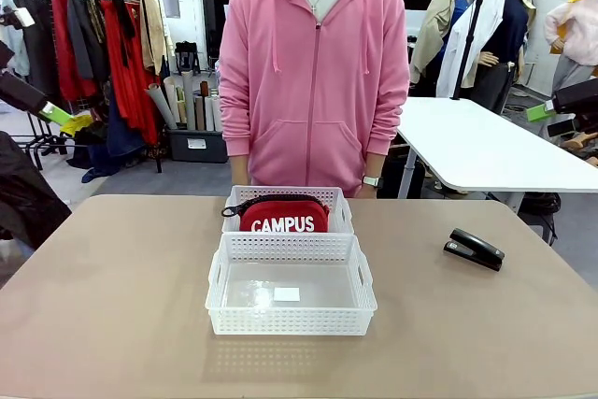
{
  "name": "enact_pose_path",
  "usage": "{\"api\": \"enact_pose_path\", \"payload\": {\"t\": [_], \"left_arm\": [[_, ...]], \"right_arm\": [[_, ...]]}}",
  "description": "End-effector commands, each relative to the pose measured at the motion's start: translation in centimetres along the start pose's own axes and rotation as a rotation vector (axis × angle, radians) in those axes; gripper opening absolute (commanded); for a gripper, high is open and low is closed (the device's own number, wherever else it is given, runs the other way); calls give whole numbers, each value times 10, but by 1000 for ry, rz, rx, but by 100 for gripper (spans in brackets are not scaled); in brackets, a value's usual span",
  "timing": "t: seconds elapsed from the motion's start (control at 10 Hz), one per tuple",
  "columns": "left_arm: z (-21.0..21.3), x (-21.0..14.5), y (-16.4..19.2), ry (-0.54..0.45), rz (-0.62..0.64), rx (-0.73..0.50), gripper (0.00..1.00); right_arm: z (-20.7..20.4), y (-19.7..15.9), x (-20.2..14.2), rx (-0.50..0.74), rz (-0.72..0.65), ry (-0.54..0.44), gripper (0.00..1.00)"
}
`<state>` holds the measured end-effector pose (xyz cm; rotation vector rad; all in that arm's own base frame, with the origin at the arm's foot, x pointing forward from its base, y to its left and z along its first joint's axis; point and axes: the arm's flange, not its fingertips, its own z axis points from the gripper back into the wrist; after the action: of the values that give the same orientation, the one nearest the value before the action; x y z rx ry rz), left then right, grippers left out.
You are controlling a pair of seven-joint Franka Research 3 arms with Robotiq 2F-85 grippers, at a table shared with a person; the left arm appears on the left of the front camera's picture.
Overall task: Distribute items into two baskets.
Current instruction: Pick up the Stapler that the person points to.
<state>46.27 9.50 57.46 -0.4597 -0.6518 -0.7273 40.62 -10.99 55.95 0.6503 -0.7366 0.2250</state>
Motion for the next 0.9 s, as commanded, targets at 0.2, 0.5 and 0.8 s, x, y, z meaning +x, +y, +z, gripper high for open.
{"api": "enact_pose_path", "payload": {"t": [0.2,0.5,0.8], "left_arm": [[-8,-3,-3,-88,-49,-65,97],[-9,-2,-4,-87,-38,-71,97],[-10,0,-3,-63,-30,-57,97]], "right_arm": [[0,0,2,16,3,-13,100],[0,0,2,16,3,-13,100],[0,0,2,16,3,-13,100]]}}
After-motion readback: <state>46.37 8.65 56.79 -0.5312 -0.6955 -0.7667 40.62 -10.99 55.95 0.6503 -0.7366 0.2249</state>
